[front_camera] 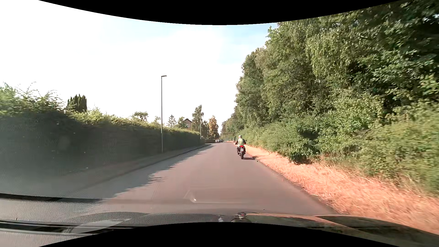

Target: Follow the waypoints while adhering to traffic rules and regulations

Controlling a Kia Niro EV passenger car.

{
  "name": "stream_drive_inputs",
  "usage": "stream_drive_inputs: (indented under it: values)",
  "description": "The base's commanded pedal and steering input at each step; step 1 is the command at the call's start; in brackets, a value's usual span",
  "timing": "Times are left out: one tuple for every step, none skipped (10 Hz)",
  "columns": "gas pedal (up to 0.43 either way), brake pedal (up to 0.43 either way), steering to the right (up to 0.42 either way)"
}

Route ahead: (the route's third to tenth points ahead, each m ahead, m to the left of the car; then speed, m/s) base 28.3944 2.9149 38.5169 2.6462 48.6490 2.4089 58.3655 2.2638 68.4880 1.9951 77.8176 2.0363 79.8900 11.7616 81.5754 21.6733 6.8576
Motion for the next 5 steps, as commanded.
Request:
stream_drive_inputs:
  values:
    - [0.130,0.000,0.002]
    - [0.130,0.000,0.002]
    - [0.130,0.000,0.002]
    - [0.130,0.000,0.002]
    - [0.138,0.000,0.002]
